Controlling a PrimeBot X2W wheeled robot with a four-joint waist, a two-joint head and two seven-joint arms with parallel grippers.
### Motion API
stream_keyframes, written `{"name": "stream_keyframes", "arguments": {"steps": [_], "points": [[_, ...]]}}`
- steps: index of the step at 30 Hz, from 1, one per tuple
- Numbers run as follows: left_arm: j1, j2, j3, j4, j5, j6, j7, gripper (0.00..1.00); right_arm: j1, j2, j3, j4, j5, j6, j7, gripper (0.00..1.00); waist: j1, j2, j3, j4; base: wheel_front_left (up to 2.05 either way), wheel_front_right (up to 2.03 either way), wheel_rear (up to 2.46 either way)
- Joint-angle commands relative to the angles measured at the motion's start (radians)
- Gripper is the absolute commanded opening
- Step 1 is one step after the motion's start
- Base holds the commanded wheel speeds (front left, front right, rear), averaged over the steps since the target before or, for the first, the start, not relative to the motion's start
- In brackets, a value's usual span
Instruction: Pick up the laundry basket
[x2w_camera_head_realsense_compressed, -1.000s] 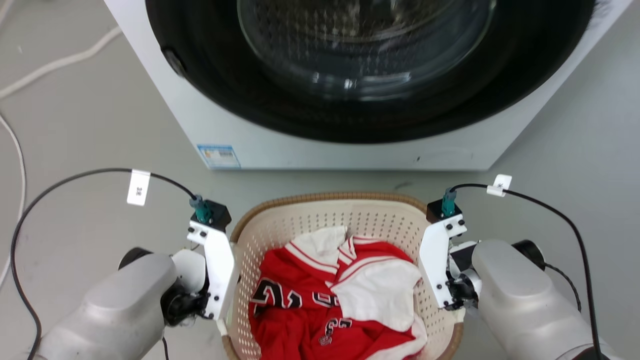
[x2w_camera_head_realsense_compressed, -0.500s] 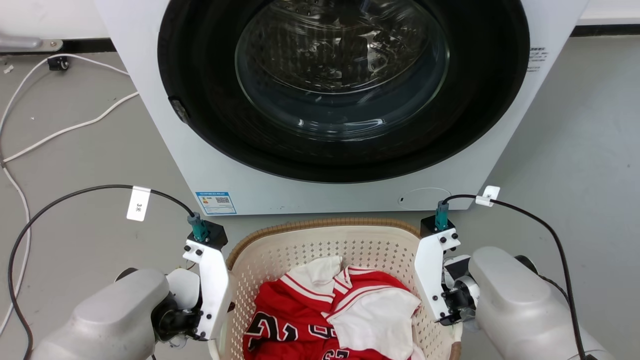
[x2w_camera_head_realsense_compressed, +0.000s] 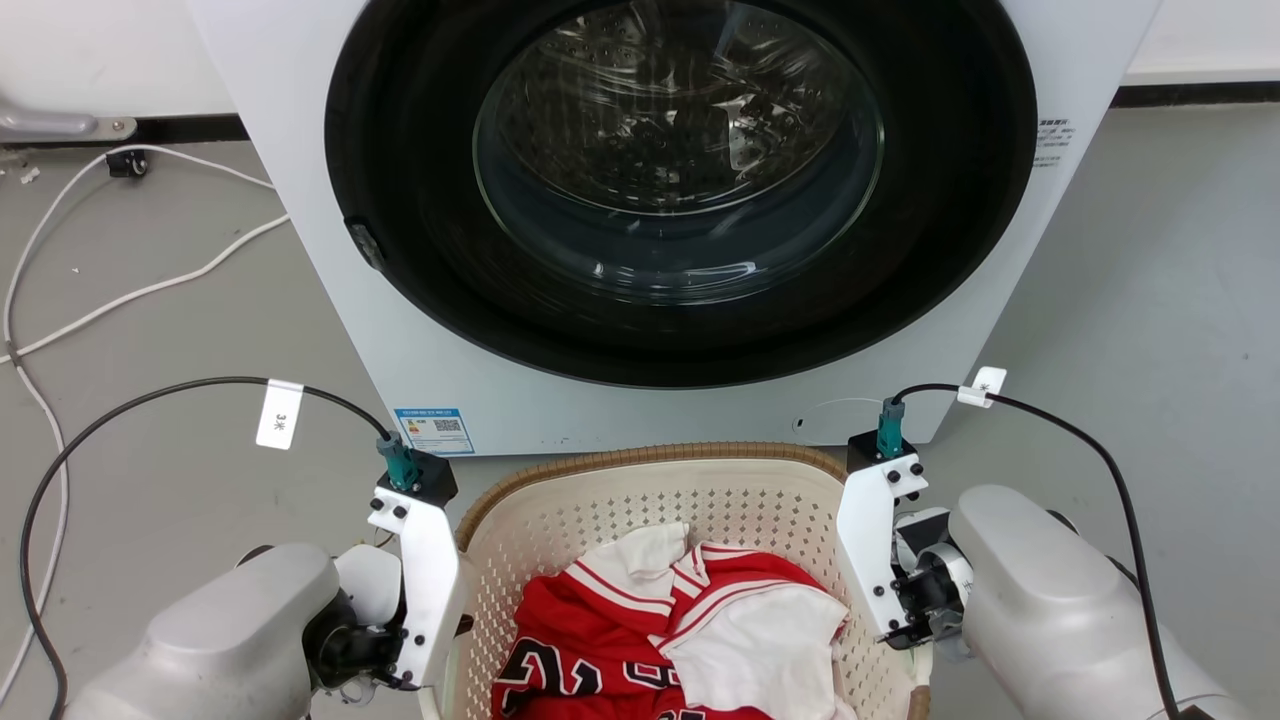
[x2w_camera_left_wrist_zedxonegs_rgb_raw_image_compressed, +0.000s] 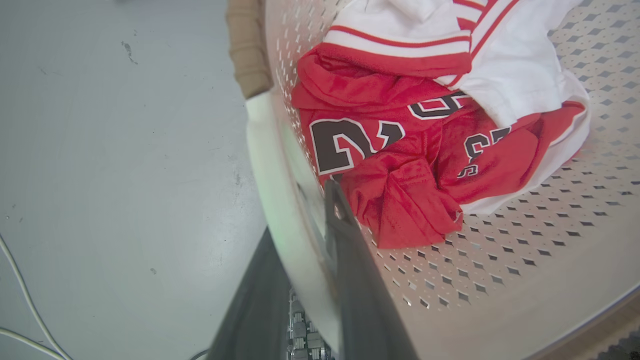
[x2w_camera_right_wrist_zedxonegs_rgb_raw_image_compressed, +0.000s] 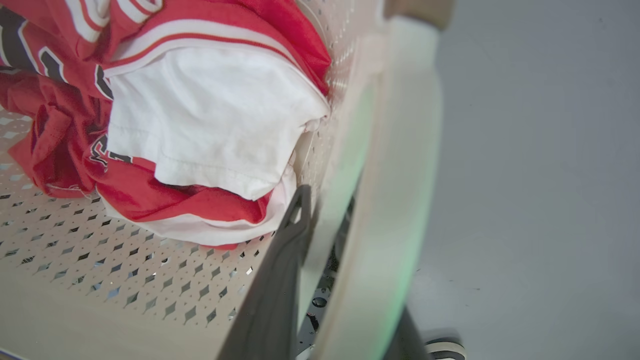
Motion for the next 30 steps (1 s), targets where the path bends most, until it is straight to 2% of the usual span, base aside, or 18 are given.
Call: {"name": "stream_keyframes", "arguments": {"steps": [1,30], "points": [[-0.005,-0.019,0.002,-0.011,0.009,-0.019,-0.007,0.00,-0.012,-0.001,0.012,-0.006,0.007,0.005,-0.004,0.00,0.0001,0.0000,-0.006,0.001,0.00,0.00,0.00],[-0.006,-0.051,0.002,-0.019,0.023,-0.020,-0.029,0.00,-0.017,0.009,0.087,0.000,0.084,0.009,-0.065,0.00,0.0001,0.0000,-0.020,0.001,0.00,0.00,0.00]]}}
